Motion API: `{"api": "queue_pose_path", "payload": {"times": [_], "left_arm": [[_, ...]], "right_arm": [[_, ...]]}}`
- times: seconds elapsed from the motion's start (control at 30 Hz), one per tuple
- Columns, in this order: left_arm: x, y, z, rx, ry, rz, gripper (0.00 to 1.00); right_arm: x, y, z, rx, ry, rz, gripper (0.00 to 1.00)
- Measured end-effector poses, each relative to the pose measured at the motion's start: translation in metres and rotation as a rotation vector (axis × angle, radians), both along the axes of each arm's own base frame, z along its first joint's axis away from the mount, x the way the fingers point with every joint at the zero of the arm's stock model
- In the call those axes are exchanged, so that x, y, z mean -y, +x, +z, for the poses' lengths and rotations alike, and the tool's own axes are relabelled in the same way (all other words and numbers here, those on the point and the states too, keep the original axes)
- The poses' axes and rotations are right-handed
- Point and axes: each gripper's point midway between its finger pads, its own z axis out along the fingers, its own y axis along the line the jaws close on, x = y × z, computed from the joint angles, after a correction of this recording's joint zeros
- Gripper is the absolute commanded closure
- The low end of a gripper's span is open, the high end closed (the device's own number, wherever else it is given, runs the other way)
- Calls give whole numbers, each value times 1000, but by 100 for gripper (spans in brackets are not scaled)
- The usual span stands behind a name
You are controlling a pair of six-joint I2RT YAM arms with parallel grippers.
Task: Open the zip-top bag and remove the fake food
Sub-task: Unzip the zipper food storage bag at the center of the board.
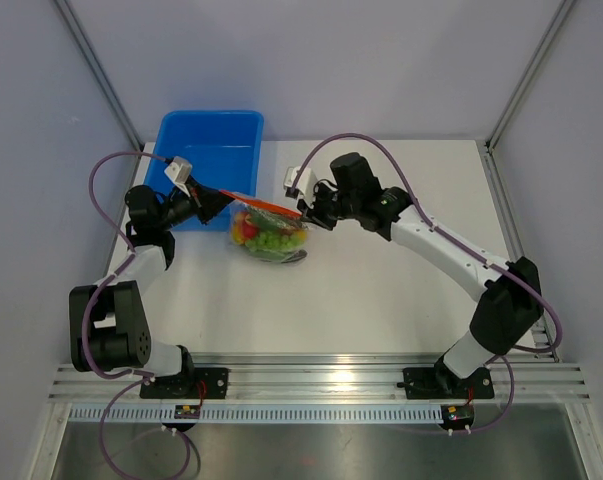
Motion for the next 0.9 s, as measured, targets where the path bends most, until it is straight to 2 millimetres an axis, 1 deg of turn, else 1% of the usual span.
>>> {"api": "queue_pose_path", "payload": {"times": [0.2,0.3,0.4,0.57,0.63,0.7,0.73,0.77,0.8,0.83,0.9], "left_arm": [[-3,3,-1,12,16,15,100],[-4,4,-2,14,21,21,100],[-5,5,-2,21,27,27,100],[-6,6,-3,26,36,30,100],[-6,6,-3,29,38,31,100],[-6,6,-3,31,40,32,100],[-6,6,-3,32,40,32,100],[-6,6,-3,32,41,32,100],[-6,6,-3,33,41,32,100],[-7,7,-3,34,42,35,100],[-9,8,-3,37,43,41,100]], "right_arm": [[22,-10,11,-27,-23,-89,98],[32,-12,13,-35,-39,-134,98],[38,-13,11,-49,-55,-165,98],[48,-18,2,-97,-93,-204,98],[50,-21,2,-113,-103,-211,98],[50,-22,3,-120,-103,-211,94],[50,-23,3,-123,-102,-209,84],[50,-24,3,-126,-102,-207,69],[50,-25,3,-130,-99,-205,65],[50,-26,4,-130,-98,-201,63],[52,-30,6,-131,-88,-191,63]]}}
